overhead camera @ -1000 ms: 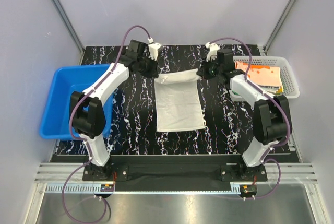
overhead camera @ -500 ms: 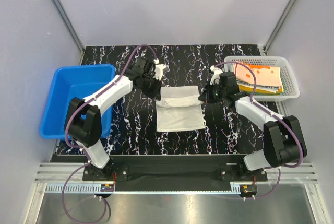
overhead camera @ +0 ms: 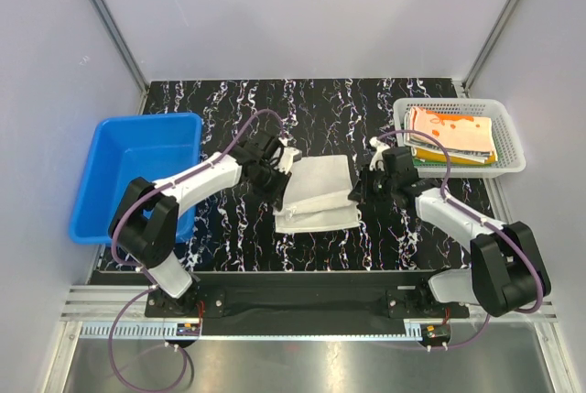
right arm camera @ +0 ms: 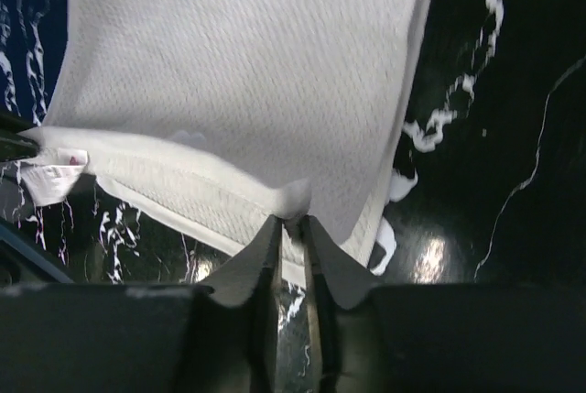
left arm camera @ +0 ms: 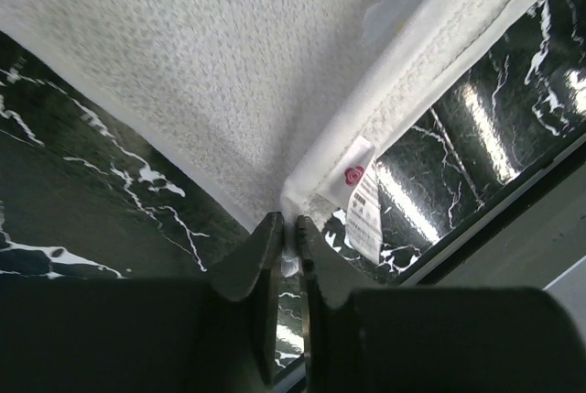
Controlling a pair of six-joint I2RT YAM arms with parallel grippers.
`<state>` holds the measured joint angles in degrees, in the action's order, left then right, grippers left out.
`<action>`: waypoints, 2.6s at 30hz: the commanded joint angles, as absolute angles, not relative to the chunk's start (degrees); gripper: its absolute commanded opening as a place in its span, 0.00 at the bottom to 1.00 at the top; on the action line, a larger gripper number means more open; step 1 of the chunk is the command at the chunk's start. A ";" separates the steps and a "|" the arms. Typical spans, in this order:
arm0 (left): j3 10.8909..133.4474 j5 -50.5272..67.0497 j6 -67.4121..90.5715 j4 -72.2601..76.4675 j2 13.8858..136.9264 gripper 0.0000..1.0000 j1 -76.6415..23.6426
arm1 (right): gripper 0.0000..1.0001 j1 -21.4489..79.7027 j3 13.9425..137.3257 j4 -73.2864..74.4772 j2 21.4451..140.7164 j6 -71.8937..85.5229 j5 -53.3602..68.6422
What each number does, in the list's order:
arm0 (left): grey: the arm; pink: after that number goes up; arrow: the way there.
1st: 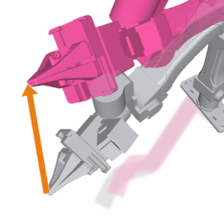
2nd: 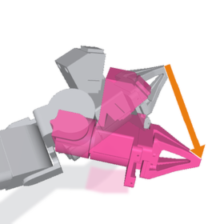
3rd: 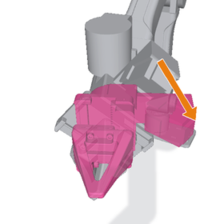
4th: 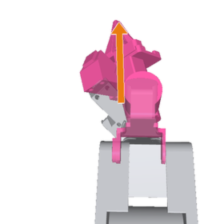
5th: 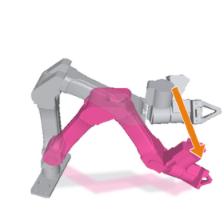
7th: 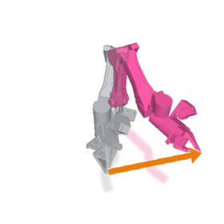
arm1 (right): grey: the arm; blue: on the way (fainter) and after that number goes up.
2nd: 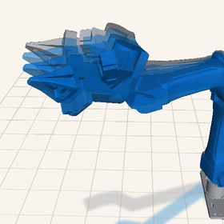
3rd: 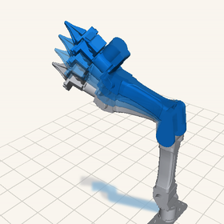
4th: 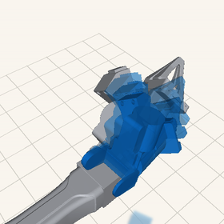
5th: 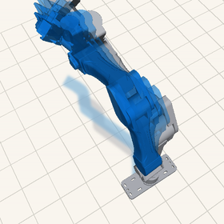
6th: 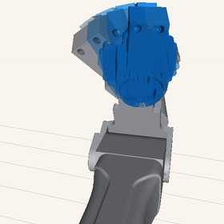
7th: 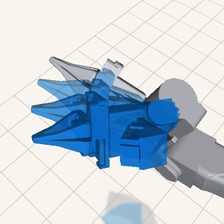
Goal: Fold and stack the towels
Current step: Fold the towel
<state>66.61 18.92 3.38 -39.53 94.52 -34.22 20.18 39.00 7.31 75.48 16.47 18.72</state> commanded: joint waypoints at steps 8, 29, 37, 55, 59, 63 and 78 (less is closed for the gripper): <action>65.39 19.60 6.23 -38.76 90.18 0.31 -35.42 | 0.40 20.83 41.65 18.11 71.28 24.34 12.74; 52.30 20.93 19.33 -24.79 90.79 0.27 -35.51 | 0.34 21.88 41.05 16.61 81.47 27.15 11.08; 48.87 18.72 21.00 -22.76 89.30 0.26 -36.12 | 0.30 21.88 37.88 15.47 81.39 28.12 10.46; 46.49 13.45 23.20 -23.73 87.98 0.25 -37.09 | 0.00 21.89 38.14 17.05 81.39 28.30 6.95; 46.67 13.36 23.03 -23.99 88.07 0.25 -37.26 | 0.00 21.97 38.67 17.23 81.21 27.52 6.85; 46.67 13.53 23.20 -23.55 88.33 0.25 -37.35 | 0.16 21.97 40.34 20.21 78.14 27.68 6.85; 46.50 12.31 23.47 -23.73 88.77 0.24 -37.97 | 0.27 26.19 39.20 19.07 80.59 30.15 8.35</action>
<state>47.07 14.31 23.05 -24.34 89.95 -37.58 25.32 38.63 20.53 79.22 29.23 8.71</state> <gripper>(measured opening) 0.248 0.275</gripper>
